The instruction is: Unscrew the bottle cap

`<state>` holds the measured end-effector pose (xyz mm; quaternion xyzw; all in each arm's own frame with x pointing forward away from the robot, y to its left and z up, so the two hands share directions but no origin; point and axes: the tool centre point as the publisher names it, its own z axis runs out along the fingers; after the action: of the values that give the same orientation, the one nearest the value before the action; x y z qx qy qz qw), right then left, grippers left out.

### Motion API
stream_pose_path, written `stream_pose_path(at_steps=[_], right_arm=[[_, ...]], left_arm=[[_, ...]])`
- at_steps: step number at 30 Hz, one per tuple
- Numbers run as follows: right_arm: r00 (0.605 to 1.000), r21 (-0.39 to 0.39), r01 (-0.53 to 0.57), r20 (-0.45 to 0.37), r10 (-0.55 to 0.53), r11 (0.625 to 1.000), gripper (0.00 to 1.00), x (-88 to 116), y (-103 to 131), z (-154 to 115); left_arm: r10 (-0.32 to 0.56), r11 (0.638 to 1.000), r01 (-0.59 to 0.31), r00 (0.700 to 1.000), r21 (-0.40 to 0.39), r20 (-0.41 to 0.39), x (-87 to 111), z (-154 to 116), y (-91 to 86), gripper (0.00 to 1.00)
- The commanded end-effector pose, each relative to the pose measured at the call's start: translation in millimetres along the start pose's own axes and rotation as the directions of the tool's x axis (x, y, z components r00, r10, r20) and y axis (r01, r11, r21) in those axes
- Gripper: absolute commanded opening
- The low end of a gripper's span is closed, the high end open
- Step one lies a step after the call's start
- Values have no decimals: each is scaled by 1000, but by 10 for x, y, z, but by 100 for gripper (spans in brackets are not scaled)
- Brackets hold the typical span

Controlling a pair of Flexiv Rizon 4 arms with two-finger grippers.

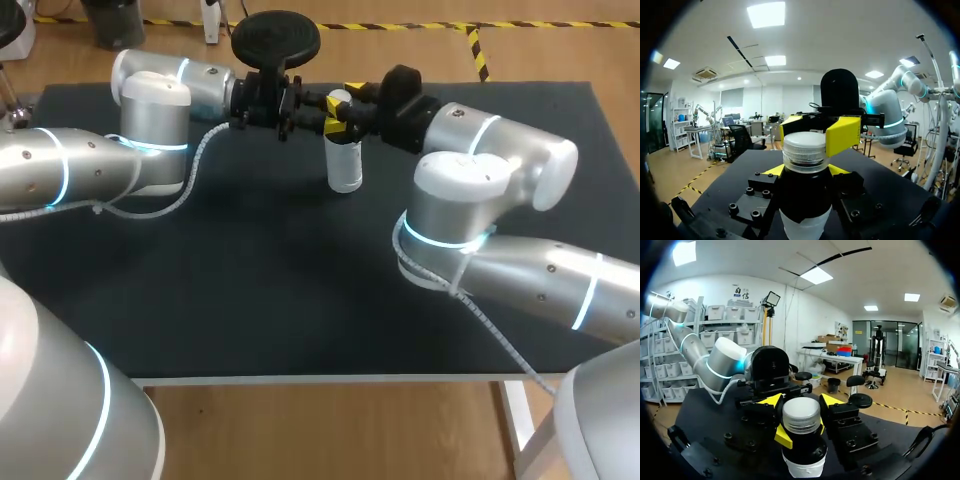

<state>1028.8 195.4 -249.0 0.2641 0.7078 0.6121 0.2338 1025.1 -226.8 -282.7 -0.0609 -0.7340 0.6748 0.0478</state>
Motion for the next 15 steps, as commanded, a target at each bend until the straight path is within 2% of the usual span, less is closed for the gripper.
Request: stream_pose_path(at_steps=[1,3,4,9,15], right_arm=[[1000,4,0,-6,0,1000,17,-2,1,-7],[1000,4,0,-5,0,1000,2,-5,4,-14],[1000,4,0,-5,0,1000,0,-6,4,-15],[1000,1,-10,-18,10,1000,0,-33,-13,-39],[990,-21,-49,-135,46,999,0,-94,-44,-60]], left_arm=[[-1,1000,1,1000,0,-5,-24,2,-4,0],[-1,1000,1,1000,0,-5,-24,2,-4,0],[-1,1000,1,1000,0,-5,-24,2,-4,0],[-1,1000,1,1000,0,-5,-24,2,-4,0],[-1,1000,1,1000,0,-5,-24,2,-4,0]])
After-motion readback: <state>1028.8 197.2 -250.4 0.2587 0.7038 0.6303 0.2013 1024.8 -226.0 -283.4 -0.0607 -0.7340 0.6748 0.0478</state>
